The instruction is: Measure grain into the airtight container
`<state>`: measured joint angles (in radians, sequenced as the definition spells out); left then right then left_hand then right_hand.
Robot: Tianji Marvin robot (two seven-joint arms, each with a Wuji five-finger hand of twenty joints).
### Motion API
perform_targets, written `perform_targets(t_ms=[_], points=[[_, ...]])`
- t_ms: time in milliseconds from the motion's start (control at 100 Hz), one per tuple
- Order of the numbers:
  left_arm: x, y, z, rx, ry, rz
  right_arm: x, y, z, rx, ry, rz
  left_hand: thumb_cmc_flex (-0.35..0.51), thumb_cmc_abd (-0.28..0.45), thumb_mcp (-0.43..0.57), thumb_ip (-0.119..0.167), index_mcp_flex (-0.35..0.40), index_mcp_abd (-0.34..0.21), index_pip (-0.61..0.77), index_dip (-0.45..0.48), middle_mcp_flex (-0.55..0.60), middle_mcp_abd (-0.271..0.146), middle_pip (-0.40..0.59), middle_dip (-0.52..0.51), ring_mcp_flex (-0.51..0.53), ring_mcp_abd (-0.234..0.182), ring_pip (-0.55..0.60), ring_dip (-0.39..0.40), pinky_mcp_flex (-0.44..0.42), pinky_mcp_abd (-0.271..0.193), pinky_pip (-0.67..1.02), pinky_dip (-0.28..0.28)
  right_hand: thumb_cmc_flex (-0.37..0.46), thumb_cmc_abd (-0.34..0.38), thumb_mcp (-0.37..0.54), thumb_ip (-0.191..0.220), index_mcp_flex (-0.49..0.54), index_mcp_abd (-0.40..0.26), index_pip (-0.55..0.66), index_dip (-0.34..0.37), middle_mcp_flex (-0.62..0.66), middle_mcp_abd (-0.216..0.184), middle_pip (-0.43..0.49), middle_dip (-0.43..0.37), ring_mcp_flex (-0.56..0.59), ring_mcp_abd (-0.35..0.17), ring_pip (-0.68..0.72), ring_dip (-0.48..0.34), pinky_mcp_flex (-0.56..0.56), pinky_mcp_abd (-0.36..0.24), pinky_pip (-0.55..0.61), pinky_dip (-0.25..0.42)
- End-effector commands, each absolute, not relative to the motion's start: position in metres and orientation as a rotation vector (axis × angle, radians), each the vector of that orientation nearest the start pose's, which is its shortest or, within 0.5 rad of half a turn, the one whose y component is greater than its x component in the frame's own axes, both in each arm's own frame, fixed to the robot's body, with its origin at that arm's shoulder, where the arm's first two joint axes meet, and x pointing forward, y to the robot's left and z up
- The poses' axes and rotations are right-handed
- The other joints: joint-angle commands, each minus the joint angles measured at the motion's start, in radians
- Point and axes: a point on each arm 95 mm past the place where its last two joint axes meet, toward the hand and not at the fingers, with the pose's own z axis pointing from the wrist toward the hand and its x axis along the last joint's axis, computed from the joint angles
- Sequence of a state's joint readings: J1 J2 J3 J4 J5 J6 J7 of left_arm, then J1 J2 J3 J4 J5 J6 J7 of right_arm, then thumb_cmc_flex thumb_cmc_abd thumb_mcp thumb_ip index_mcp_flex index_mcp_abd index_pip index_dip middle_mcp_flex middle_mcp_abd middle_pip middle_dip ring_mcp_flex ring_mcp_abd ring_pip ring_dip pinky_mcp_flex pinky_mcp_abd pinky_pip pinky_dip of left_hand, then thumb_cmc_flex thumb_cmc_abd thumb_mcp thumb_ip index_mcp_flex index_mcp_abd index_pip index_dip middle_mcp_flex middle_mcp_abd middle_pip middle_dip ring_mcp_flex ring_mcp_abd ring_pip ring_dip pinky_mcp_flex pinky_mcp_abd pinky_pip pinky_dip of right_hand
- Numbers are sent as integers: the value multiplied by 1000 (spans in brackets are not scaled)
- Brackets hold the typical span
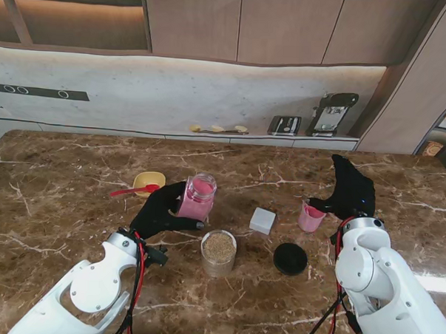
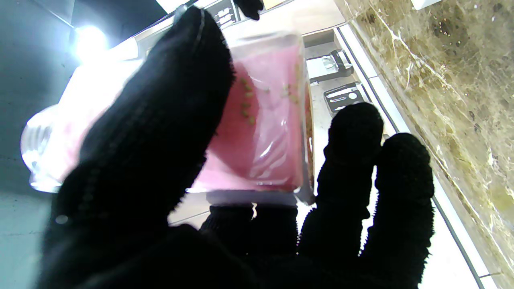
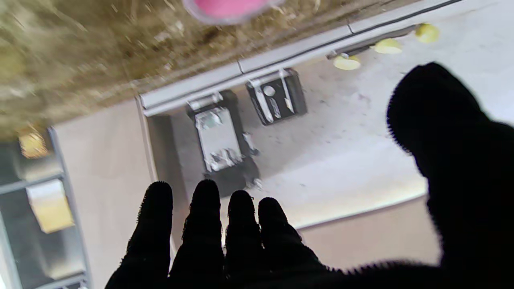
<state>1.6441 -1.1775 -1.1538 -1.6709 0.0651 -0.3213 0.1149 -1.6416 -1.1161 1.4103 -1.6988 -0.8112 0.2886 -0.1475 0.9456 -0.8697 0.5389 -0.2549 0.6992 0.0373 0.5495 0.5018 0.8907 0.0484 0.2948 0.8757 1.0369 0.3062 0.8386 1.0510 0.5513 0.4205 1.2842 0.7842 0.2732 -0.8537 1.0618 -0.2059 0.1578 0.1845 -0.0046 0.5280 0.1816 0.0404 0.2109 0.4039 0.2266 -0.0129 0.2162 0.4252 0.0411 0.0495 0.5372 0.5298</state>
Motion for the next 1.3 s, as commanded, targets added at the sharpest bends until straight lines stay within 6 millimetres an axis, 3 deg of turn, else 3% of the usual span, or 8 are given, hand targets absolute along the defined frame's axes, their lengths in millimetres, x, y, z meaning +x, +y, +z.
perform_targets(t_ms=[0,120,320,550,580,840,1120,1290], points=[[362,-60,-309,-1851,798,-2476,396,-91,-309,1549,946,1286,170,442,366,54,385,-187,584,87,172,-78,334,82,25,-40,39,14,7,6,49,25,-57,-41,41,4,-11,30,-40,-108,-40,7,-72,-13,-57,-14,-8,-27,-41,-34,-44,37],[362,-61,-310,-1859,797,-2472,394,-99,-327,1637,922,1242,171,442,367,54,386,-186,584,87,173,-76,333,81,25,-36,39,14,7,6,49,25,-69,-48,48,1,1,33,-50,-259,-50,8,-142,13,-104,-21,-20,-29,-68,-50,-66,55],[361,-61,-308,-1854,801,-2474,388,-108,-352,1769,931,1191,171,442,367,54,384,-187,583,87,172,-77,333,80,26,-40,39,14,7,6,49,25,-78,-56,51,-2,3,27,-38,-273,-59,6,-153,26,-128,-27,-41,-37,-97,-62,-80,57],[360,-62,-311,-1871,791,-2470,386,-110,-372,1856,930,1154,171,440,368,53,385,-186,584,87,173,-75,334,79,26,-38,39,14,7,6,50,25,-83,-59,56,-6,0,9,-18,-251,-53,-2,-150,39,-128,-30,-55,-38,-102,-67,-86,62],[359,-62,-311,-1871,790,-2469,386,-111,-374,1866,933,1152,170,441,368,53,385,-186,584,86,173,-75,334,78,26,-38,40,14,7,6,50,25,-85,-57,56,-7,-8,3,-18,-177,-51,-5,-150,47,-128,-31,-60,-33,-102,-67,-94,74],[358,-62,-313,-1877,786,-2465,389,-105,-389,1951,956,1152,171,441,369,52,384,-185,583,86,174,-74,336,79,25,-37,40,15,6,7,50,26,-86,16,-4,1,-20,-40,-8,-22,-58,-6,-175,22,-135,-38,-98,-44,-109,-74,-104,86],[359,-62,-318,-1894,782,-2445,403,-99,-395,1980,1013,1178,170,441,370,53,384,-185,584,86,176,-73,338,82,25,-37,43,16,6,6,53,27,-91,103,-82,20,-20,-68,-23,-20,-52,-8,-217,-39,-146,-47,-142,-38,-131,-81,-112,93],[358,-62,-320,-1901,778,-2435,414,-91,-398,1993,998,1206,170,442,370,53,384,-185,584,87,175,-74,338,83,24,-37,43,16,5,7,52,28,-99,41,-21,10,-17,-70,-30,-59,-52,-5,-223,-117,-144,-50,-148,-26,-130,-86,-115,98]])
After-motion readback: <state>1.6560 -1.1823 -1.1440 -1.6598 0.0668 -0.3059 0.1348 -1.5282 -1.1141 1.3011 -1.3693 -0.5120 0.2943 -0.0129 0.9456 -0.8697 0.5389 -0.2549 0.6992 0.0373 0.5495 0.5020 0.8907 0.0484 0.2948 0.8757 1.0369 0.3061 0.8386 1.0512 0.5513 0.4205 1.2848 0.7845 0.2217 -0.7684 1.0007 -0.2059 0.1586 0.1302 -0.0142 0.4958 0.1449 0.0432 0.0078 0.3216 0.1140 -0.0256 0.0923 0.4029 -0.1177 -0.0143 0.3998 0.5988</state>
